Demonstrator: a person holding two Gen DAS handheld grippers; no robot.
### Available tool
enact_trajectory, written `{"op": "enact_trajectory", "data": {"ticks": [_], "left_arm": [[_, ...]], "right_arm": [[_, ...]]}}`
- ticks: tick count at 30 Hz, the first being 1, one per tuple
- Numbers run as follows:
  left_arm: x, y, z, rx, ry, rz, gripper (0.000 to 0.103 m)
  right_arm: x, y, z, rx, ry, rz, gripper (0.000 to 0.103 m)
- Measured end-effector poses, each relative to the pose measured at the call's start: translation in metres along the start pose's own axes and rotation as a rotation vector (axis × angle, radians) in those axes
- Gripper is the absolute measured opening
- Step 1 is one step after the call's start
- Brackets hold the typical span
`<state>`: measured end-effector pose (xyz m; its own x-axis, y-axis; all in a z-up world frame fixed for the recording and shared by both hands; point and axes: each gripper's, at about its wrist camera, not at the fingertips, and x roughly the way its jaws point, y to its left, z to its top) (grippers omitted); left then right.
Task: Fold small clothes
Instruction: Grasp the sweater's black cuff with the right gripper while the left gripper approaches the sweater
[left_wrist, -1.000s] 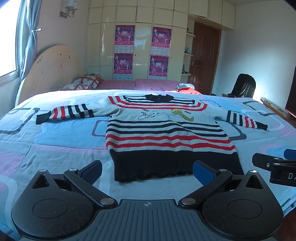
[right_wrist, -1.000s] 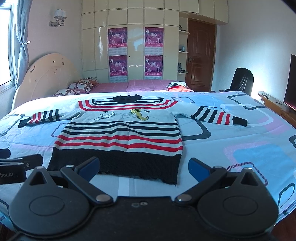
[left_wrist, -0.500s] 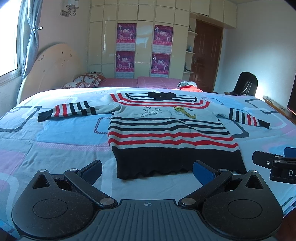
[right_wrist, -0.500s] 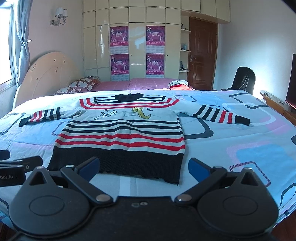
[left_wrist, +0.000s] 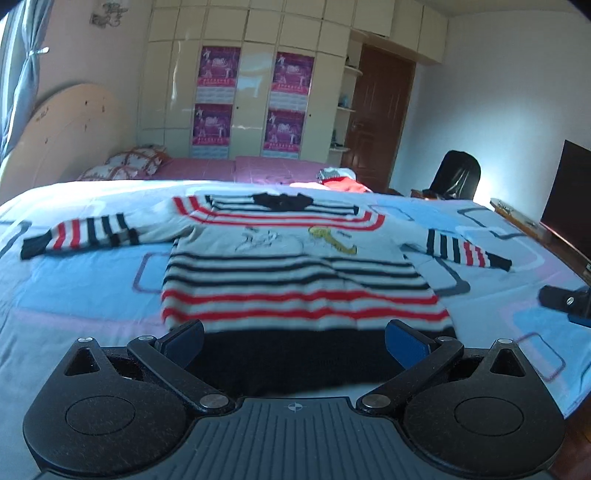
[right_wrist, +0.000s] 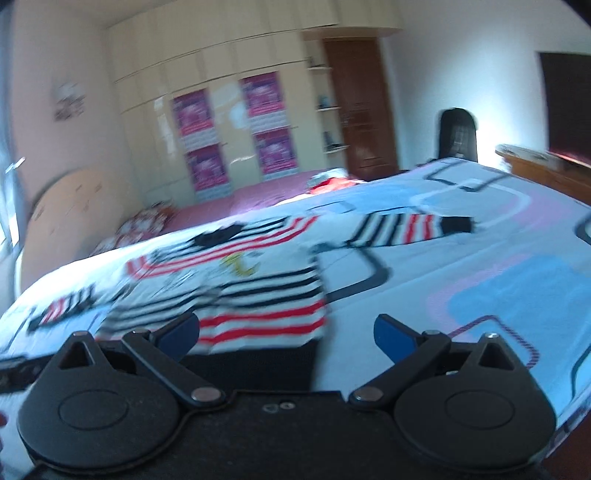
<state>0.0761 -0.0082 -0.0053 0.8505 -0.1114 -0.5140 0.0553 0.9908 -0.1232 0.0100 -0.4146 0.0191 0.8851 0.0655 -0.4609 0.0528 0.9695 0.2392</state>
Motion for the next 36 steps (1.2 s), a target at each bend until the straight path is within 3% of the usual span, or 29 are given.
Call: {"op": "enact_trajectory", "data": {"ticks": [5,11,13,14,17,19,20,23,26,28,29,30,31,36], "left_arm": [[0.053,-0.01,0.033,-0.011,-0.057,0.049,0.103],[0.149,-0.027,0.063,-0.089,0.006,0.095,0.103],[0.18,-0.038,0.071,-0.089,0.031,0.104,0.103],[0.193,-0.043,0.074,-0.092,0.034,0.118,0.103],[0.227,-0.055,0.08,-0.105,0.066,0.136,0.103],[0.244,-0.062,0.082,-0.105,0.098,0.148,0.103],[0.251,-0.065,0.082,-0.098,0.115,0.151,0.103],[0.271,-0.074,0.079,-0.084,0.169,0.168,0.103],[0.288,-0.081,0.078,-0.097,0.219,0.151,0.103],[0.296,-0.086,0.079,-0.099,0.238,0.141,0.103],[0.301,-0.088,0.079,-0.1,0.246,0.137,0.103],[0.306,-0.091,0.08,-0.101,0.253,0.132,0.103],[0.31,-0.094,0.081,-0.102,0.259,0.126,0.103],[0.318,-0.105,0.091,-0.057,0.237,0.125,0.103]], "right_arm": [[0.06,-0.073,0.04,0.164,-0.065,-0.063,0.098],[0.16,-0.14,0.075,0.241,-0.066,-0.147,0.093],[0.199,-0.171,0.083,0.303,-0.048,-0.166,0.068],[0.217,-0.186,0.087,0.34,-0.034,-0.175,0.039],[0.264,-0.228,0.089,0.451,0.008,-0.215,0.043],[0.283,-0.248,0.087,0.515,0.0,-0.243,0.053],[0.291,-0.258,0.088,0.553,0.002,-0.248,0.065],[0.309,-0.281,0.078,0.695,0.016,-0.202,0.064],[0.319,-0.287,0.077,0.733,0.004,-0.182,0.057],[0.327,-0.295,0.076,0.799,0.005,-0.132,0.051],[0.33,-0.299,0.076,0.824,0.016,-0.124,0.043],[0.333,-0.303,0.077,0.835,0.032,-0.129,0.02],[0.336,-0.305,0.08,0.816,0.05,-0.138,0.008],[0.323,-0.299,0.085,0.517,0.104,-0.25,0.004]]}}
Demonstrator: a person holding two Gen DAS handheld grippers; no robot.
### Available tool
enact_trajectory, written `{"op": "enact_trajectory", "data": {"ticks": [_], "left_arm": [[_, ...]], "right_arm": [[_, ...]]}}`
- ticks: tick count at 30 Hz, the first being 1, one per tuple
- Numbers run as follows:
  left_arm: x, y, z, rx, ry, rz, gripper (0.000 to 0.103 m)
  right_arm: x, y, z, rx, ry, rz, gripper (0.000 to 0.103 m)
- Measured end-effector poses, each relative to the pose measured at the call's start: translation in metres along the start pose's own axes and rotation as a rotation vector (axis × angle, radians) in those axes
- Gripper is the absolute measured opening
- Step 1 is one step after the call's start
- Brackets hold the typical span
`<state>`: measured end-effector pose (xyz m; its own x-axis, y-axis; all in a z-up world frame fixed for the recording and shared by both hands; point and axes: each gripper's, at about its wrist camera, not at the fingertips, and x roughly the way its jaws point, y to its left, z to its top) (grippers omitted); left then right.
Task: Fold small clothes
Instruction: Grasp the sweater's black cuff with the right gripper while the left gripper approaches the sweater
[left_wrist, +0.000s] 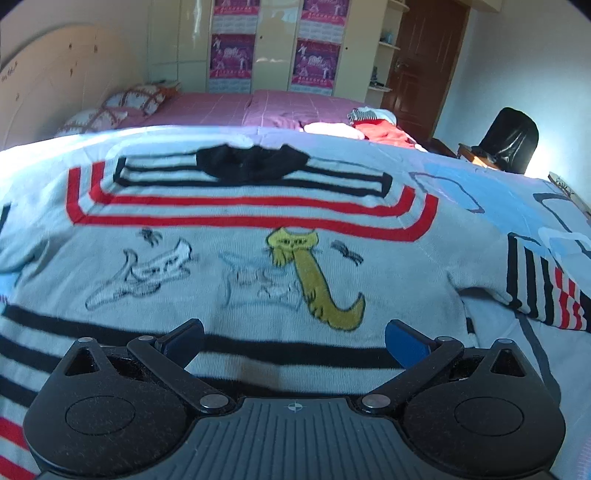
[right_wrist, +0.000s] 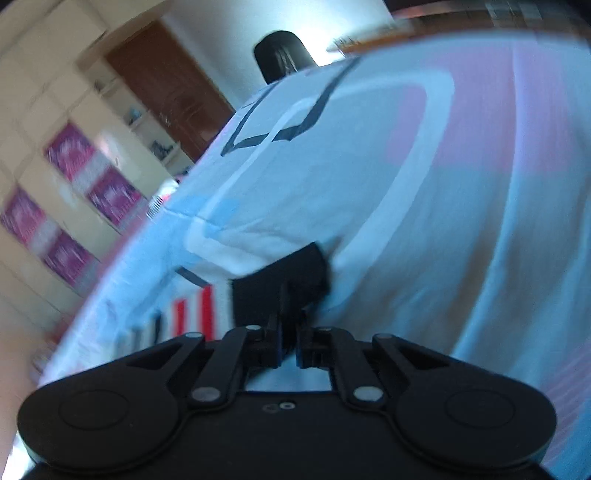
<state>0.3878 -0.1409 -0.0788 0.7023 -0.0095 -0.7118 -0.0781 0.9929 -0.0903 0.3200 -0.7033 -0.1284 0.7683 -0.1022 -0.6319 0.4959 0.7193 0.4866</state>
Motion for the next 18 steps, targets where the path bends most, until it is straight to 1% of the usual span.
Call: {"op": "enact_trajectory", "data": {"ticks": [2,3,5,6,7,10,11,13,14,16,18], "left_arm": [[0.004,0.002,0.003,0.021,0.013,0.025,0.103],[0.007,0.006,0.004,0.017,0.021,0.034,0.103],[0.007,0.017,0.005,-0.011,0.022,0.048,0.103],[0.007,0.023,0.005,-0.023,0.018,0.052,0.103],[0.006,0.031,0.006,-0.035,0.013,0.064,0.103],[0.003,0.055,0.007,-0.07,-0.001,0.096,0.103],[0.001,0.063,0.007,-0.084,-0.006,0.101,0.103],[-0.001,0.082,0.005,-0.111,-0.019,0.11,0.103],[-0.002,0.091,0.005,-0.123,-0.02,0.115,0.103],[-0.002,0.108,0.004,-0.143,-0.026,0.115,0.103],[-0.004,0.124,0.003,-0.156,-0.037,0.109,0.103]], "right_arm": [[0.004,-0.005,0.003,0.04,0.007,0.035,0.005],[0.006,-0.005,0.006,0.059,0.008,0.044,0.011],[0.009,-0.007,0.008,0.115,0.014,0.083,0.018],[0.01,-0.007,0.008,0.13,0.016,0.094,0.012],[0.014,-0.005,0.011,0.108,0.014,0.069,0.007],[0.009,0.01,0.008,-0.005,-0.008,0.005,0.007],[0.005,0.015,0.007,-0.026,-0.02,0.004,0.007],[-0.009,0.032,0.005,-0.06,-0.068,0.046,0.007],[-0.016,0.047,0.004,-0.09,-0.091,0.063,0.007],[-0.029,0.082,-0.003,-0.161,-0.118,0.109,0.007],[-0.041,0.126,-0.014,-0.24,-0.13,0.182,0.007]]}}
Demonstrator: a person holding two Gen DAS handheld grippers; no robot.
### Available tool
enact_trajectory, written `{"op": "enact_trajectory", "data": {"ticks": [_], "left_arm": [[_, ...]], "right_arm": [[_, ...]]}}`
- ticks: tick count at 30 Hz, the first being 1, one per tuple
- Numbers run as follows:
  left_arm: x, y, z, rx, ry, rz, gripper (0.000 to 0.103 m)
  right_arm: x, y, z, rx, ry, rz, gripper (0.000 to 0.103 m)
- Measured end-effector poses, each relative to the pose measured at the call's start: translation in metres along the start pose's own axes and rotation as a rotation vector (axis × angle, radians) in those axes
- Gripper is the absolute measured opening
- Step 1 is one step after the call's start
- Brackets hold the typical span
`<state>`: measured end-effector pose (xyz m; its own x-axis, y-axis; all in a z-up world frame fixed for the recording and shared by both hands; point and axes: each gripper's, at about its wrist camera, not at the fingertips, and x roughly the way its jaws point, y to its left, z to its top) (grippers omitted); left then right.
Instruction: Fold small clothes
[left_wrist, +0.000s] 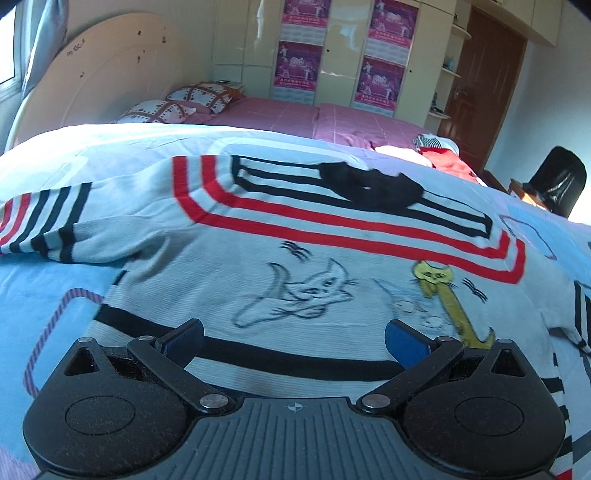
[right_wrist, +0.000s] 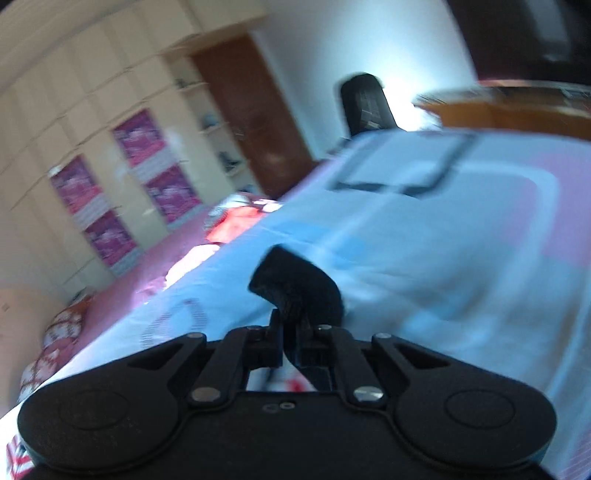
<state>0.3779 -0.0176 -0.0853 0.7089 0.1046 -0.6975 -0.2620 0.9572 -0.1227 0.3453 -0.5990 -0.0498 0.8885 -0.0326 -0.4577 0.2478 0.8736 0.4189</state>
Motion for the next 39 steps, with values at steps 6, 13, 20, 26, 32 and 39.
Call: {"op": "enact_trajectory", "data": {"ticks": [6,13,20,26,32,39], "left_arm": [[-0.005,0.059,0.011,-0.067,-0.045,0.007,0.103],[-0.01,0.14,0.023,-0.136,-0.053,-0.02,0.103],[0.004,0.169,0.027,-0.212,-0.035,-0.067,0.102],[0.052,0.111,0.038,-0.227,0.047,-0.339,0.05],[0.116,0.024,0.044,-0.158,0.178,-0.475,0.051],[0.158,-0.031,0.056,-0.084,0.205,-0.473,0.008]], "right_arm": [[0.005,0.147,-0.039,-0.176,0.07,0.249,0.007],[0.055,0.253,-0.118,-0.24,0.264,0.348,0.007],[0.029,0.304,-0.171,-0.435,0.341,0.367,0.038],[-0.032,0.247,-0.131,-0.324,0.197,0.309,0.037],[-0.05,0.186,-0.107,-0.257,0.17,0.184,0.037],[-0.056,0.142,-0.101,-0.212,0.156,0.105,0.038]]}}
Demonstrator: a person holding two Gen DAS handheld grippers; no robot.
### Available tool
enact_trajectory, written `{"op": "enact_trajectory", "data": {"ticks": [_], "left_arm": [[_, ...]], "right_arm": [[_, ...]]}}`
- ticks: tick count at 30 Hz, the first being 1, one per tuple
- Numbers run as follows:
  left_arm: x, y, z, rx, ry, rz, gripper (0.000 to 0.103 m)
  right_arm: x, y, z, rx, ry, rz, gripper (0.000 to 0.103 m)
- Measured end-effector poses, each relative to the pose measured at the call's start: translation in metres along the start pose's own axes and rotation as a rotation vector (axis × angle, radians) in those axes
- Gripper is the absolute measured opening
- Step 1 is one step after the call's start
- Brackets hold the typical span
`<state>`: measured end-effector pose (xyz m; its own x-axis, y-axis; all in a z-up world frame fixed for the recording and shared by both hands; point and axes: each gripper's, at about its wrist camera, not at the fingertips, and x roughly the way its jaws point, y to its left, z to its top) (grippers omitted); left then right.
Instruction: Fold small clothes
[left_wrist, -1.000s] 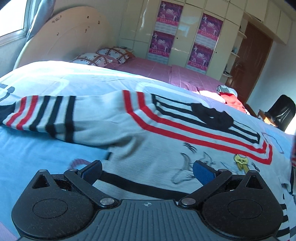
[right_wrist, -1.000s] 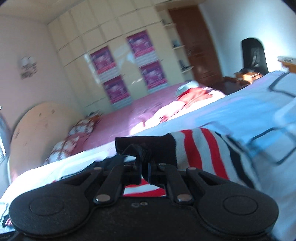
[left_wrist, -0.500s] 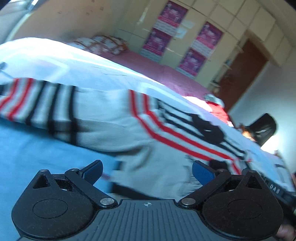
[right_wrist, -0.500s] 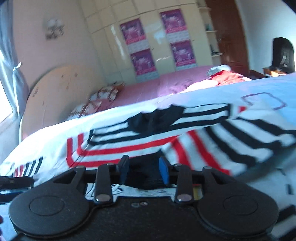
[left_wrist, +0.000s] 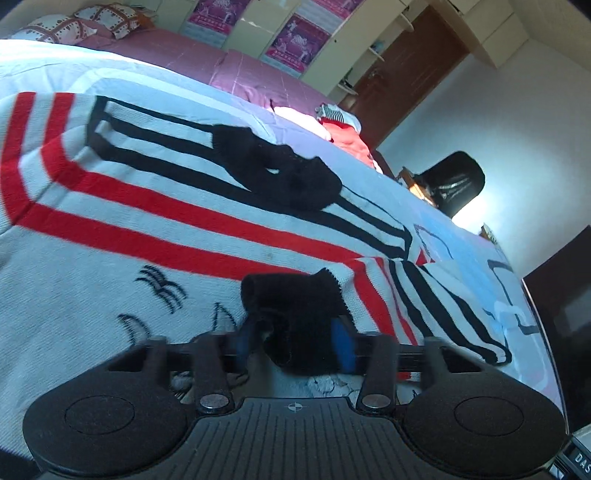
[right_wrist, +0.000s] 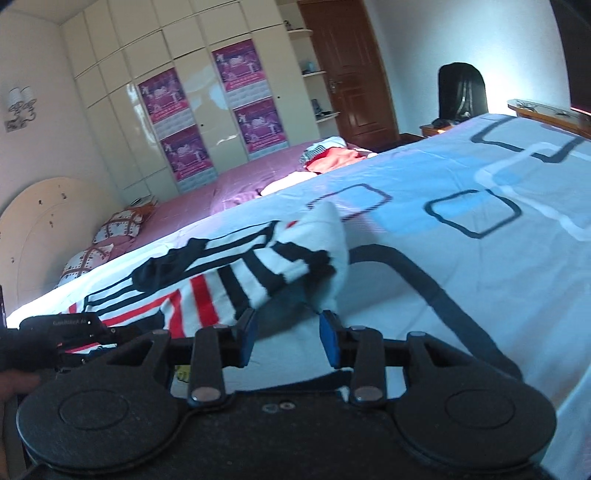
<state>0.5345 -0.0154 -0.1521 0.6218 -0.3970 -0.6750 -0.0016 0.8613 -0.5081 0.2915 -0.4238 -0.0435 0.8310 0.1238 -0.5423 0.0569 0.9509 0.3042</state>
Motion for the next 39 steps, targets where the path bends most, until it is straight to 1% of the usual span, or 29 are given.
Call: {"op": "enact_trajectory", "data": {"ticks": [1,2,4,6,8,10,12,13,15,16,17,18,20,22,23,24,25,26,27,29,30,31,32,33,35,37,39], "left_arm": [[0.004,-0.003,0.001,0.007,0.002,0.001,0.004],[0.004,-0.006,0.004,0.02,-0.018,0.006,0.004],[-0.014,-0.012,0.012,0.061,-0.09,0.013,0.004],[-0.033,-0.013,0.023,0.077,-0.149,0.009,0.004],[-0.056,-0.008,0.032,0.117,-0.203,0.032,0.004],[-0.076,0.005,0.035,0.142,-0.23,0.064,0.004],[-0.082,0.019,0.031,0.174,-0.223,0.13,0.004],[-0.078,0.029,0.027,0.161,-0.193,0.156,0.004],[-0.07,0.045,0.019,0.126,-0.153,0.167,0.004],[-0.068,0.05,0.014,0.126,-0.143,0.175,0.004],[-0.065,0.052,0.012,0.122,-0.137,0.177,0.004],[-0.063,0.052,0.009,0.117,-0.138,0.178,0.004],[-0.063,0.05,0.007,0.129,-0.157,0.191,0.004],[-0.064,0.05,0.004,0.122,-0.169,0.196,0.004],[-0.062,0.05,0.003,0.123,-0.167,0.207,0.004],[-0.06,0.051,0.002,0.128,-0.161,0.217,0.004],[-0.057,0.052,-0.004,0.126,-0.156,0.225,0.004],[-0.056,0.054,-0.007,0.115,-0.164,0.221,0.004],[-0.057,0.056,-0.007,0.104,-0.166,0.217,0.004],[-0.062,0.057,-0.007,0.09,-0.168,0.227,0.005],[-0.068,0.057,-0.007,0.079,-0.189,0.261,0.005],[-0.075,0.054,-0.007,0.082,-0.218,0.312,0.005],[-0.082,0.049,-0.006,0.106,-0.261,0.348,0.005],[-0.087,0.044,-0.004,0.13,-0.29,0.348,0.005],[-0.082,0.028,0.007,0.188,-0.297,0.306,0.005],[-0.063,0.009,0.014,0.263,-0.261,0.252,0.005],[-0.038,-0.006,0.015,0.321,-0.218,0.236,0.005]], "right_arm": [[-0.001,-0.004,-0.001,0.008,0.001,-0.004,0.038],[-0.002,-0.007,-0.002,0.013,0.002,-0.006,0.038],[-0.004,-0.01,-0.001,0.013,-0.002,-0.008,0.038],[-0.002,-0.012,0.001,0.014,-0.006,-0.005,0.038],[0.002,-0.013,0.003,0.019,-0.006,-0.003,0.038],[0.006,-0.013,0.005,0.027,-0.007,0.004,0.038],[0.014,-0.014,0.004,0.029,0.001,0.011,0.038],[0.019,-0.014,0.004,0.029,0.006,0.009,0.038],[0.032,-0.018,0.005,0.053,0.027,0.006,0.037],[0.037,-0.021,0.007,0.068,0.032,0.008,0.036],[0.043,-0.022,0.01,0.076,0.032,0.005,0.035],[0.048,-0.023,0.013,0.076,0.031,0.007,0.029],[0.06,-0.021,0.02,0.061,0.029,0.02,0.025],[0.071,-0.017,0.024,0.03,0.026,0.026,0.026],[0.079,-0.016,0.023,0.011,0.039,0.029,0.029],[0.091,-0.015,0.02,-0.019,0.079,0.023,0.026],[0.107,-0.015,0.015,-0.052,0.151,-0.006,0.026],[0.115,-0.016,0.009,-0.075,0.165,-0.023,0.027],[0.115,-0.016,0.008,-0.088,0.158,-0.016,0.027],[0.111,-0.015,0.014,-0.101,0.17,-0.01,0.026],[0.107,-0.016,0.018,-0.101,0.152,-0.002,0.026],[0.103,-0.018,0.022,-0.105,0.127,0.009,0.026],[0.101,-0.02,0.027,-0.111,0.102,0.021,0.026],[0.102,-0.022,0.034,-0.116,0.079,0.035,0.025],[0.113,-0.024,0.048,-0.127,0.051,0.061,0.024],[0.134,-0.022,0.06,-0.146,0.044,0.097,0.023],[0.157,-0.016,0.066,-0.179,0.046,0.136,0.022]]}}
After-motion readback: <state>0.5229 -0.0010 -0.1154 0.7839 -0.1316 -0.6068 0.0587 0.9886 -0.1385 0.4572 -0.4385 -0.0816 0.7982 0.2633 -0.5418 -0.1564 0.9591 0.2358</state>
